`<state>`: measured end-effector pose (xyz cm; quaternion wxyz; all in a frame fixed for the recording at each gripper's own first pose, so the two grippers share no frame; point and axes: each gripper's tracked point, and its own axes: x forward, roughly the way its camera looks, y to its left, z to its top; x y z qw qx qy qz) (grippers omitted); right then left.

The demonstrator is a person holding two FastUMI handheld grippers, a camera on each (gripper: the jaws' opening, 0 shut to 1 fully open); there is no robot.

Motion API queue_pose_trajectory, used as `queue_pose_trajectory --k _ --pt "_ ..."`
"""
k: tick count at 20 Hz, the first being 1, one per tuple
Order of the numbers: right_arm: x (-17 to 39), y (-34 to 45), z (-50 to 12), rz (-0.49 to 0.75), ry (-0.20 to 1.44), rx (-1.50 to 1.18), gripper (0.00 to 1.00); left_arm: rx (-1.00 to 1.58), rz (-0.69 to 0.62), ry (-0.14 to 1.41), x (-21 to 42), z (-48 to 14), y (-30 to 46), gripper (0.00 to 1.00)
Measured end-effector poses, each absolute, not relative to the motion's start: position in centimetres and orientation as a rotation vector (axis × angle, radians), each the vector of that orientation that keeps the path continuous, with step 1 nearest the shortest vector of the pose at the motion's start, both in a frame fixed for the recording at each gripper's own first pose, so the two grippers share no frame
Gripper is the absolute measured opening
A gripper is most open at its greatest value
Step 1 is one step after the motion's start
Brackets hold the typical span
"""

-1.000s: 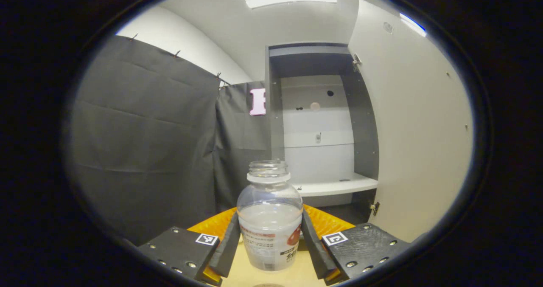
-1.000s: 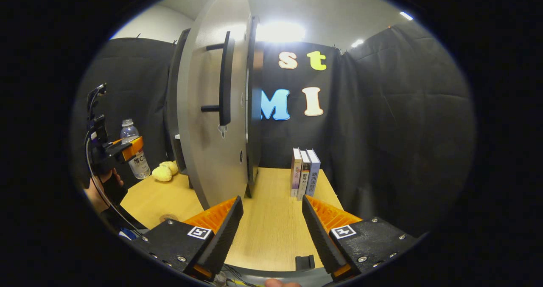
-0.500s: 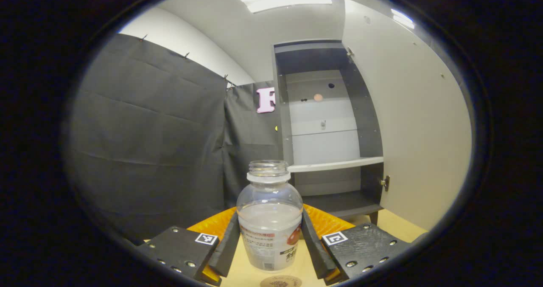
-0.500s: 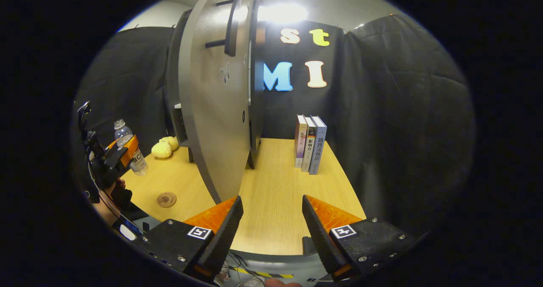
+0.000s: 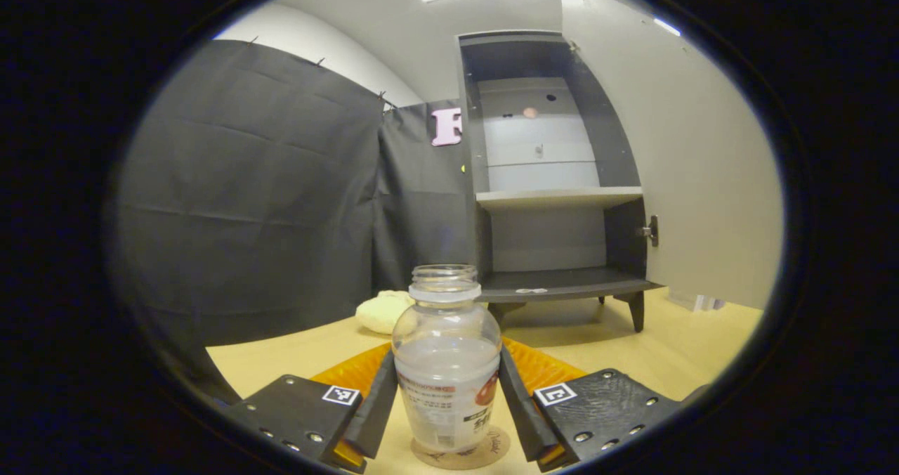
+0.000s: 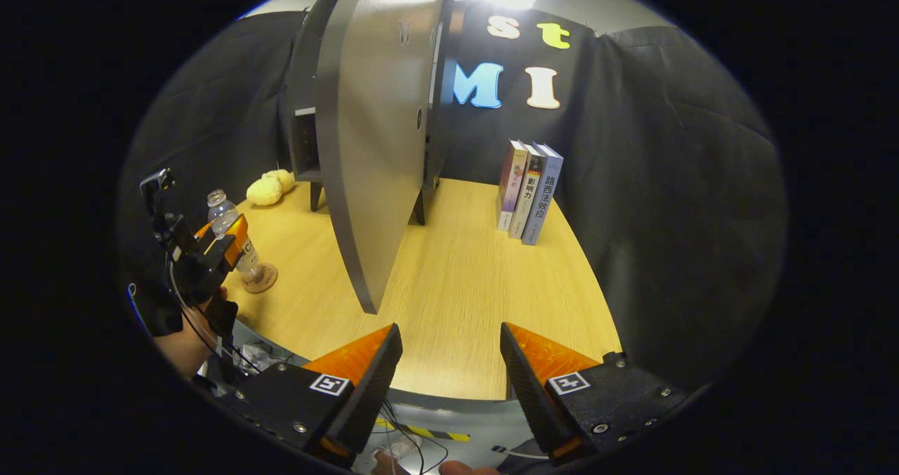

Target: Open the cabinet door with the right hand, grasp the bottle in the cabinet with the left hand and place it on the coaster, then close the cabinet door with the right hand.

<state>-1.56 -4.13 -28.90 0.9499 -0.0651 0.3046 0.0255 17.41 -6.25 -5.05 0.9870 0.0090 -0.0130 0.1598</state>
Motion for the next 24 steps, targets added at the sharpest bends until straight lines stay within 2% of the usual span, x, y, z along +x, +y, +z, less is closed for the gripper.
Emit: queue_pose_trajectory --k 5,6,10,11,12,13,16,20,21,24 --pt "-1.8 -2.9 -30.5 0.083 0.658 -0.174 0.88 -0.039 0.298 -0.017 17.9 -5.2 -6.2 0.78" --pt "-1.8 -2.8 -30.6 0.088 0.657 -0.192 0.88 -0.037 0.294 -0.029 17.7 -4.6 -6.1 0.84" --pt "-1.5 -1.5 -31.2 0.122 0.659 -0.228 0.88 0.026 0.255 -0.062 17.7 -3.5 -6.6 0.91" --pt "-1.4 -1.3 -31.0 0.124 0.655 -0.223 0.89 0.028 0.234 -0.054 18.1 -3.3 -6.9 0.88" --pt "-1.2 -1.2 -31.1 0.117 0.653 -0.212 0.89 0.026 0.221 -0.056 18.2 -2.5 -7.0 0.91" --pt "-1.2 -1.3 -31.0 0.104 0.654 -0.2 0.89 0.018 0.212 -0.063 18.2 -1.7 -6.9 0.86" --pt "-1.0 -1.5 -30.8 0.082 0.648 -0.182 0.89 -0.017 0.184 -0.077 18.1 0.9 -7.2 0.88" --pt "-0.8 -1.7 -29.5 0.059 0.619 -0.149 0.89 -0.007 0.214 -0.092 17.3 4.6 -5.6 0.85" --pt "-0.8 -2.0 -28.9 0.05 0.608 -0.141 0.89 -0.011 0.211 -0.093 17.2 5.7 -5.4 0.91" --pt "-0.5 -2.6 -27.6 0.025 0.572 -0.1 0.89 0.025 0.21 -0.065 17.0 8.8 -4.4 0.88"
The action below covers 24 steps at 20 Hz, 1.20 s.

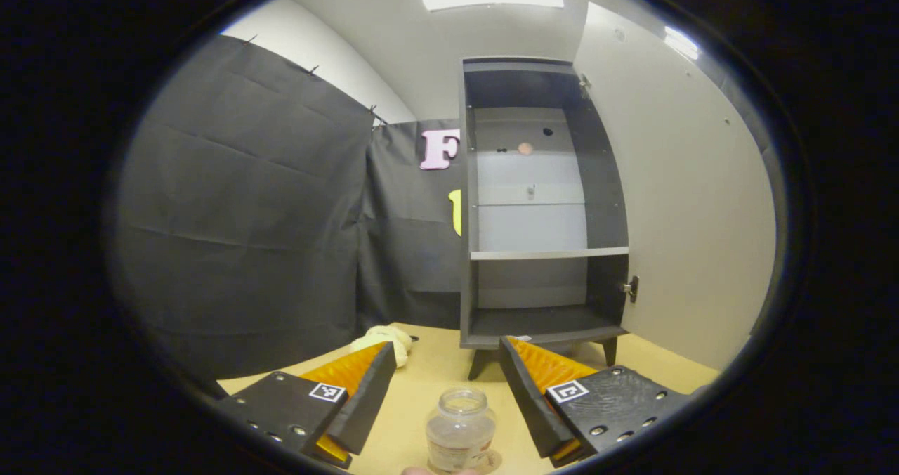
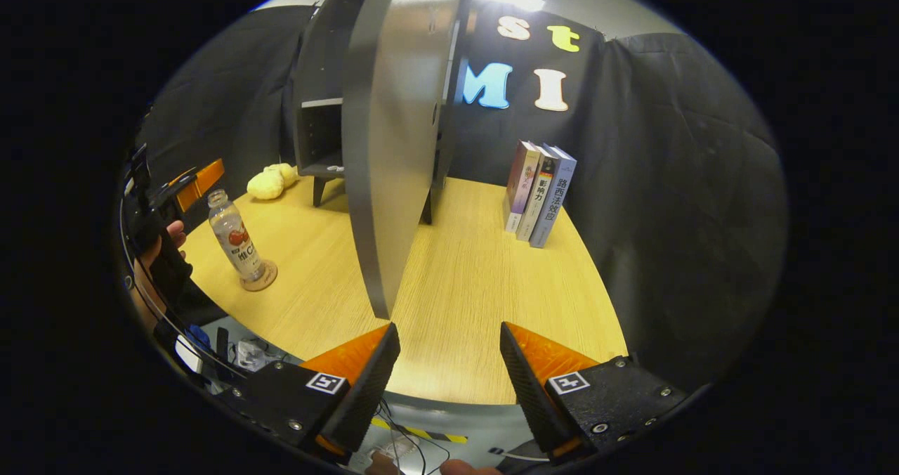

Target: Open the cabinet door with the right hand, grasp the bottle in the cabinet with the left hand and place it on the coaster, then close the cabinet door with the right hand.

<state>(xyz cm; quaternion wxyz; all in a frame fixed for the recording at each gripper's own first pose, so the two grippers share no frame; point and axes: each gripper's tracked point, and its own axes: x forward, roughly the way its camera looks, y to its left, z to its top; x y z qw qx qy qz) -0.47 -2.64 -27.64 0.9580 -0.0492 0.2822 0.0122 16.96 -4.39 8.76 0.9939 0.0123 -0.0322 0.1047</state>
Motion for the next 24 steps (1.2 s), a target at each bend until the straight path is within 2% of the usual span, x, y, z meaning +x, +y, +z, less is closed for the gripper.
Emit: queue_pose_trajectory --k 4,8,11,19,22,23,24 --pt "0.7 -4.6 -25.5 -0.023 0.522 -0.042 0.89 0.048 0.176 -0.052 16.8 15.0 -5.0 0.88" --pt "3.1 -8.2 -21.4 -0.102 0.416 -0.007 0.89 0.028 0.076 -0.004 16.5 19.6 -7.5 0.86" --pt "5.2 -9.9 -17.2 -0.133 0.329 0.044 0.89 0.062 0.057 -0.002 15.7 22.5 -8.7 0.86" --pt "7.8 -8.5 -2.5 -0.095 0.023 0.06 0.9 0.051 0.048 0.052 14.8 23.4 -11.1 0.85" --pt "7.9 -6.6 -1.1 -0.063 -0.006 0.04 0.9 0.067 0.035 0.029 15.5 25.3 -11.4 0.9" --pt "7.5 -6.5 -1.0 -0.069 -0.007 0.044 0.87 0.065 0.043 0.03 15.7 25.6 -11.1 0.85" --pt "7.8 -6.3 -1.1 -0.069 -0.006 0.055 0.86 0.055 0.042 0.043 15.9 25.6 -11.0 0.85"
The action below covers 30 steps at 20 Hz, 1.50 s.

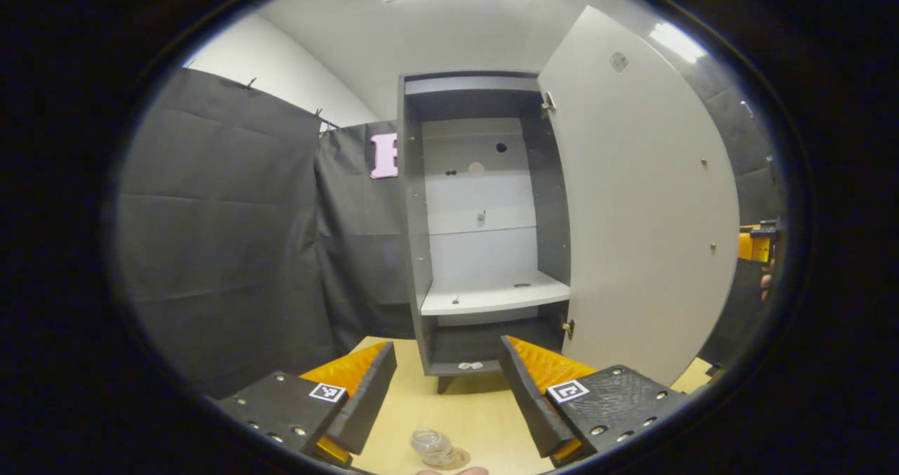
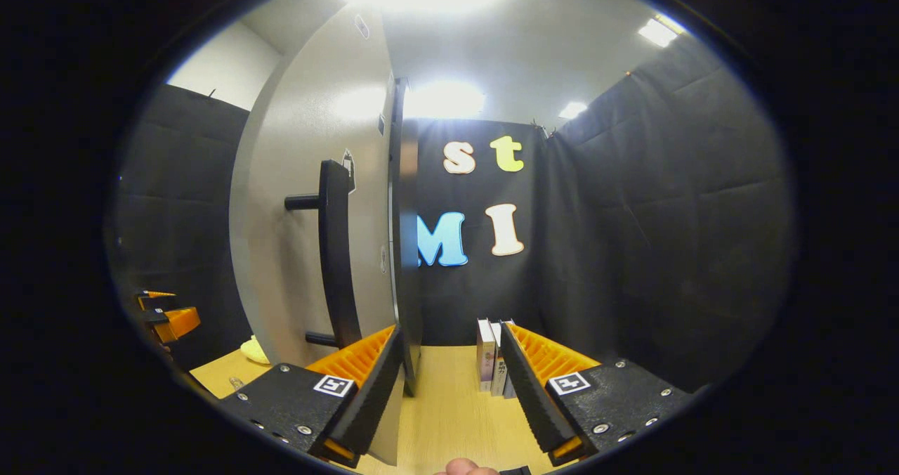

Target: Open the cabinet door with the right hand, grasp the bottle in the cabinet with the left hand and place it on the coaster, then close the cabinet door with the right hand.

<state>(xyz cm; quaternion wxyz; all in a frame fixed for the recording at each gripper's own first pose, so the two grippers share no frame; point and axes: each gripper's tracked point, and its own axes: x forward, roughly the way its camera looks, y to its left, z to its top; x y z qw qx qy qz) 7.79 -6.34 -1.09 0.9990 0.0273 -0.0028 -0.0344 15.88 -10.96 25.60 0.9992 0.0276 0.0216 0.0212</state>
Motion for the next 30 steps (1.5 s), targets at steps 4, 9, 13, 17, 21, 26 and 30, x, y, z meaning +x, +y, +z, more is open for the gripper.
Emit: queue_pose_trajectory --k 4,9,13,17,21,26,30 --pt "7.5 -4.9 -1.3 -0.076 0.007 0.091 0.85 0.038 0.016 0.039 16.5 26.2 -10.7 0.88" --pt "7.8 1.2 -1.3 -0.009 0.046 0.094 0.85 0.019 -0.009 0.05 18.1 25.3 -8.9 0.91" --pt "8.8 7.6 -1.1 0.058 0.072 0.106 0.85 0.017 0.002 0.035 19.3 25.6 -5.7 0.87" --pt "10.8 13.3 -1.2 0.104 0.078 0.128 0.83 0.042 0.023 0.038 19.3 25.0 -1.5 0.85" --pt "13.5 18.5 -1.6 0.132 0.107 0.154 0.85 0.018 0.031 0.057 18.9 23.7 2.8 0.91" --pt "15.7 23.4 -0.5 0.157 0.065 0.069 0.83 0.024 0.043 0.06 19.0 22.8 6.4 0.85" --pt "16.4 23.7 -0.3 0.154 0.051 0.058 0.86 0.039 0.015 0.035 19.4 24.6 5.5 0.86"
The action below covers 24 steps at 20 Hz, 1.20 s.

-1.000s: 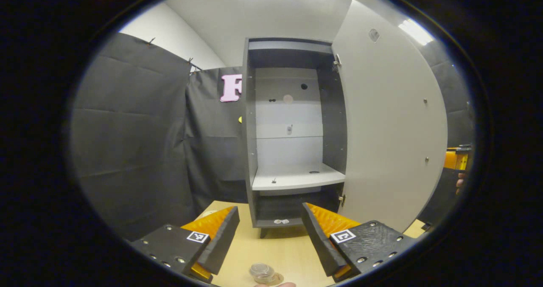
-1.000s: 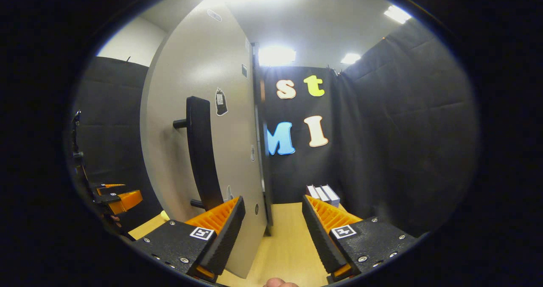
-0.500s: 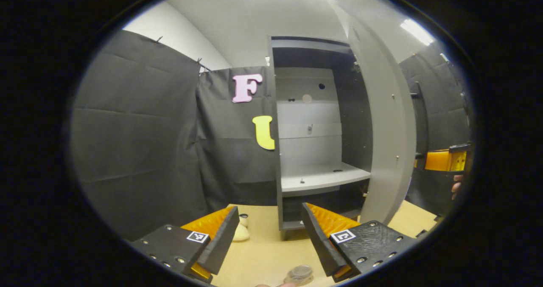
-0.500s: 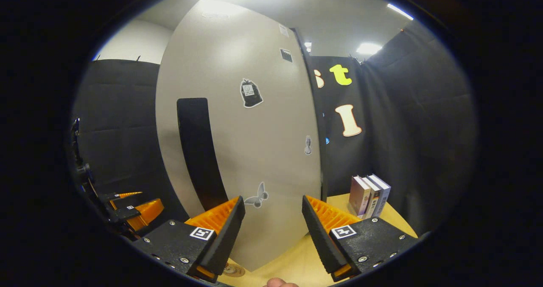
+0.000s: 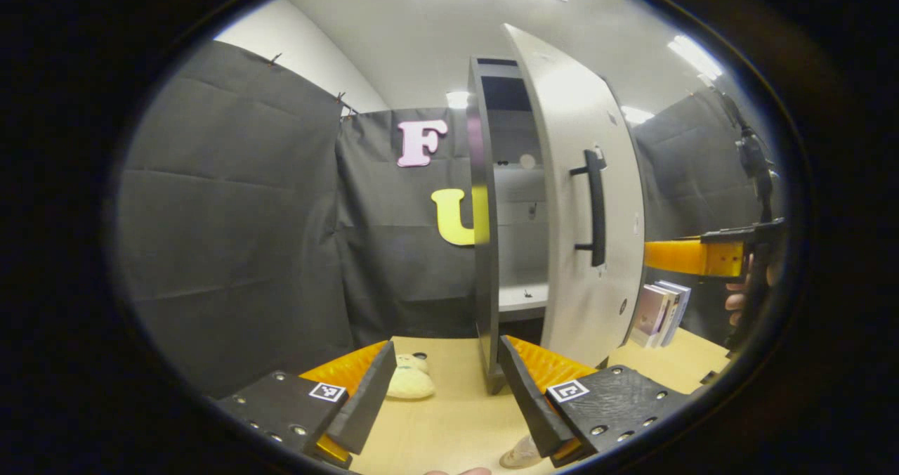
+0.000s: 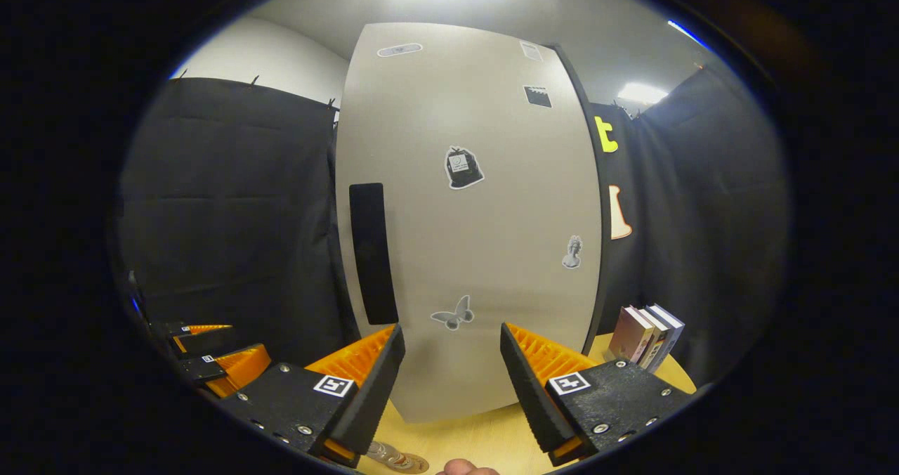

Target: Open the cabinet door with the right hand, grasp the bottle in the cabinet with the left hand and place it on the coaster, then close the cabinet door with the right hand.

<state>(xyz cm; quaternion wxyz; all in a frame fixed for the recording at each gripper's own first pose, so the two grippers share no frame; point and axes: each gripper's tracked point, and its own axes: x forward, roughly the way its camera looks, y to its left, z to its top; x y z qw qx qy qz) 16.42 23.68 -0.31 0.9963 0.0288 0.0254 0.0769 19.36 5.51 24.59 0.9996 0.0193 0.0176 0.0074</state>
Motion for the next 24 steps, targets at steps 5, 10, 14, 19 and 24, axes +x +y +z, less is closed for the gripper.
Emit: queue_pose_trajectory --k 5,10,14,19,24 --pt "17.1 20.5 -1.2 0.094 0.033 0.067 0.86 0.036 -0.076 -0.014 20.7 26.6 0.0 0.88" --pt "17.6 17.0 -1.9 0.037 0.056 0.057 0.86 0.027 -0.139 -0.024 22.9 27.8 -5.8 0.86" --pt "17.6 15.7 -1.6 0.021 0.04 0.027 0.89 0.021 -0.161 -0.02 25.3 28.3 -8.2 0.86" --pt "17.1 14.9 -1.8 0.019 0.037 0.042 0.93 -0.021 -0.174 -0.017 26.1 28.9 -9.7 0.88" --pt "16.7 15.1 -1.8 0.038 0.031 0.044 0.93 0.001 -0.16 -0.023 25.8 29.4 -10.0 0.88"
